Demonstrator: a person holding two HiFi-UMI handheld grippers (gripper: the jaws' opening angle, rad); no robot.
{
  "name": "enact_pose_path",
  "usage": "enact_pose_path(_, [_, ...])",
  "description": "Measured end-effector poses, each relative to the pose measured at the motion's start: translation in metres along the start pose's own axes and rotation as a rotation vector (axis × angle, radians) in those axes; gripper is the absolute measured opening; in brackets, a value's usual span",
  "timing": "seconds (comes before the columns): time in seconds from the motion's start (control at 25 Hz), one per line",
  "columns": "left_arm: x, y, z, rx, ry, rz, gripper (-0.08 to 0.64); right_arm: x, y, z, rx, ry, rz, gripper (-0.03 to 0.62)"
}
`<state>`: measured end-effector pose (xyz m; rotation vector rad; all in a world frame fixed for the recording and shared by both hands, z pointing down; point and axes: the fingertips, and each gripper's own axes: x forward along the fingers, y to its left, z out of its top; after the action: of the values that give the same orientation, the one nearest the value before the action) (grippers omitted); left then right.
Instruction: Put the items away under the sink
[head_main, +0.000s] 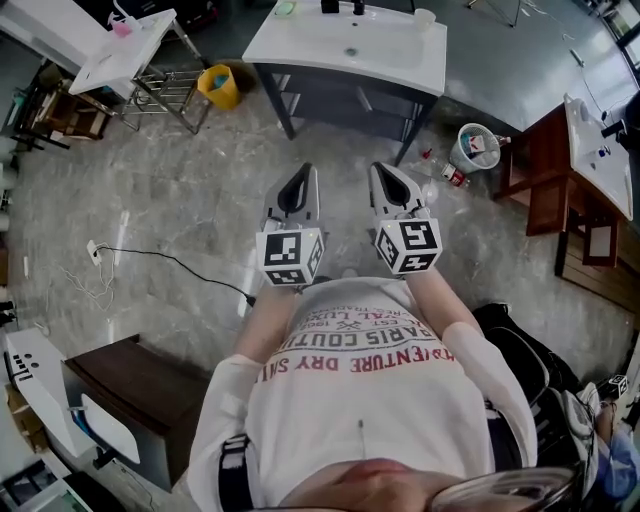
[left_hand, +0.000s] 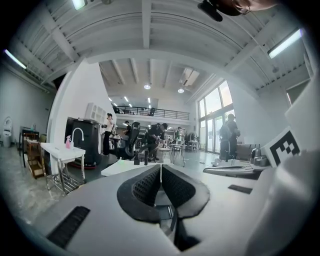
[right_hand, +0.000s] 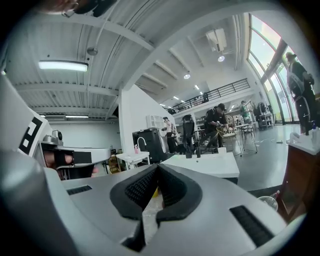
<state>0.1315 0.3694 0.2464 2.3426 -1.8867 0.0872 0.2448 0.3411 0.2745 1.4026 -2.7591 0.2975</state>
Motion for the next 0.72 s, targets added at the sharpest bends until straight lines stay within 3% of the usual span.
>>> enact_pose_path(0.36, [0.022, 0.023, -0.009, -0.012, 0.033, 0.004, 0.028, 0.033, -0.013, -0.016, 0.040, 0.052, -0.024, 0.025])
enact_pose_path(0.72, [0.087, 0.100, -0.004, -0.037, 0.036, -0.034, 0.028, 0.128, -0.012, -0.009, 0.026, 0.058, -0.074, 0.025])
